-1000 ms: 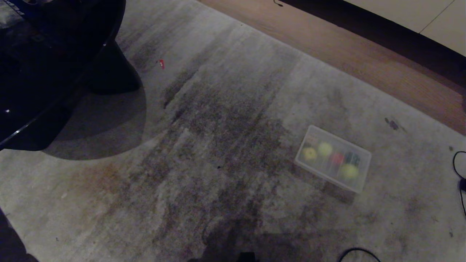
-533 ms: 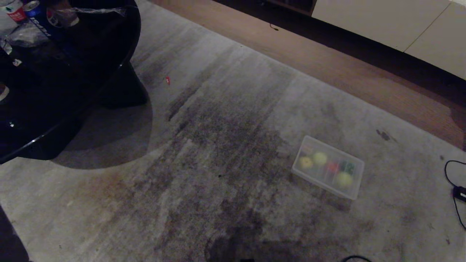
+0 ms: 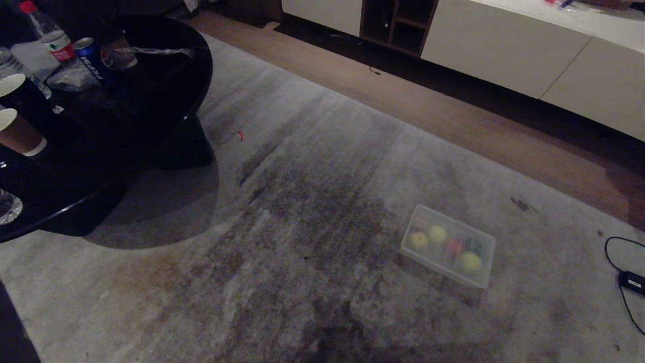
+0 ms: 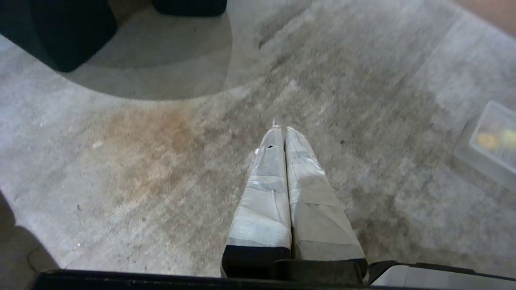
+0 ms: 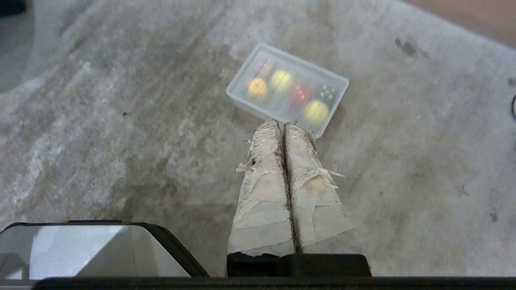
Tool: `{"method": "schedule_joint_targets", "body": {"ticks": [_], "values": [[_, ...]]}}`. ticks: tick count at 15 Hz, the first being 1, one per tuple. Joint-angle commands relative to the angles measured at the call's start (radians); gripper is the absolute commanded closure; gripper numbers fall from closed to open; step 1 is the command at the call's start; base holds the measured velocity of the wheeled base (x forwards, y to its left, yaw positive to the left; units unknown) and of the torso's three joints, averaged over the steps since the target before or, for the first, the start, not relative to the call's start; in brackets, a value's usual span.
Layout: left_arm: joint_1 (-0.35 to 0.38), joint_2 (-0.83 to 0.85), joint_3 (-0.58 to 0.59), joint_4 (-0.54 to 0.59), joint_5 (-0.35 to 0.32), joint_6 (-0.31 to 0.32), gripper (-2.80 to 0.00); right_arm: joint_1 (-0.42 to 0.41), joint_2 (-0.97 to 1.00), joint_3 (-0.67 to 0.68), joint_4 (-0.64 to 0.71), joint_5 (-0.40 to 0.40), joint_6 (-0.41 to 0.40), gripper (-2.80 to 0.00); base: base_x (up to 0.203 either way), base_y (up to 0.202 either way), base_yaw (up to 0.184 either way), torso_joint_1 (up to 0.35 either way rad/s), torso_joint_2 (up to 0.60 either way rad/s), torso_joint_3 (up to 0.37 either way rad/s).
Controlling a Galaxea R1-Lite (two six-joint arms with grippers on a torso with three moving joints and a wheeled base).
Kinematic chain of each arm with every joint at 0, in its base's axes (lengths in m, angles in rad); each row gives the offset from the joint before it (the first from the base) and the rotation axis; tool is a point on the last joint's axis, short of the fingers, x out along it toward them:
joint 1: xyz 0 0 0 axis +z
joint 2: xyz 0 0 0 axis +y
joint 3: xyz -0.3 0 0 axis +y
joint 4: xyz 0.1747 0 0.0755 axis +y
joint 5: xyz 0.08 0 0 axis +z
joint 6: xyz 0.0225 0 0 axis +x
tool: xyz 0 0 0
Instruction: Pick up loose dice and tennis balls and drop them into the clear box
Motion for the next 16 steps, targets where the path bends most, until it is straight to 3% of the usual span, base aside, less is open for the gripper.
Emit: {"method": "schedule_joint_targets", "body": {"ticks": [1, 16], "values": [[0.0, 0.001, 0.002, -0.001, 0.0, -0.002, 0.0, 0.001, 0.002, 0.0, 0.0, 0.001, -0.001, 0.0, 0.0, 0.0, 0.0, 0.003, 0.0, 0.202], [0.0, 0.001, 0.002, -0.001, 0.0, 0.001, 0.0, 0.001, 0.002, 0.0, 0.0, 0.001, -0.002, 0.0, 0.0, 0.0, 0.0, 0.002, 0.0, 0.201]]}}
